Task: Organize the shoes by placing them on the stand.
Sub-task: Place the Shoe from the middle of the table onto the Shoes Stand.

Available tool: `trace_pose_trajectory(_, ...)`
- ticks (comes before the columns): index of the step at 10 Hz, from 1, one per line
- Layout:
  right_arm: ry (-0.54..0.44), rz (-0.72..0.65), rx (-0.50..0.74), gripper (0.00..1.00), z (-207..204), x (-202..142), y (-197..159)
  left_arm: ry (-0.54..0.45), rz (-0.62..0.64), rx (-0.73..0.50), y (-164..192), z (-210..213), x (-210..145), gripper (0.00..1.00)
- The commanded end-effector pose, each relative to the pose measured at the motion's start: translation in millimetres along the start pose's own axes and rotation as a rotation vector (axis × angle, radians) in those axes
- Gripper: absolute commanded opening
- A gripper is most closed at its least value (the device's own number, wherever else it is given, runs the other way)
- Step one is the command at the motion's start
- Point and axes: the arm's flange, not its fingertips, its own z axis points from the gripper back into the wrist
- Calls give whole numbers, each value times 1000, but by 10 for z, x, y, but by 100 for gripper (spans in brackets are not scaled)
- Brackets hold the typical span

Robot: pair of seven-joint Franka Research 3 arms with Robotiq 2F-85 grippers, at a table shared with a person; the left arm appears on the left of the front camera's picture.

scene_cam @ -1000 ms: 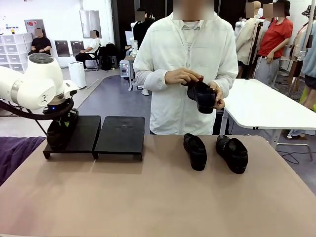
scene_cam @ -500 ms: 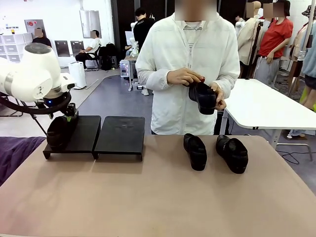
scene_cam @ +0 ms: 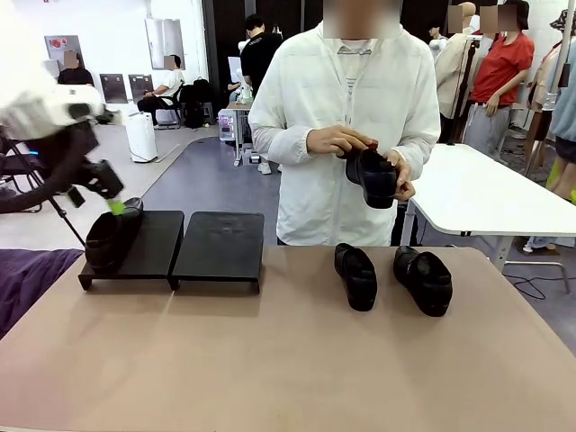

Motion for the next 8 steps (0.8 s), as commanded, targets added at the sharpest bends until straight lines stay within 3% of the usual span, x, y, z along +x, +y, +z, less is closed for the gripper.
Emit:
trace_pose_trajectory(1,7,21,-8,100,32,-23,-8,-37,53,-188,204,263,-917,100)
trace_pose_trajectory(3,7,21,-8,100,32,-23,-8,-204,-21,-365,282,78,-1623,100)
trace_pose_trajectory(4,7,21,-8,100,32,-23,-8,-284,42,-471,436,-205,-1863,100)
trace_pose_trajectory(5,7,21,-8,100,32,-23,-8,-427,42,-520,555,-415,-1924,100)
trace_pose_trajectory(6,7,21,-8,100,32,-23,-8,-211,6,-380,271,62,-1673,100)
trace_pose_trajectory(8,7,21,-8,100,32,-23,-8,-211,6,-380,271,62,-1673,100)
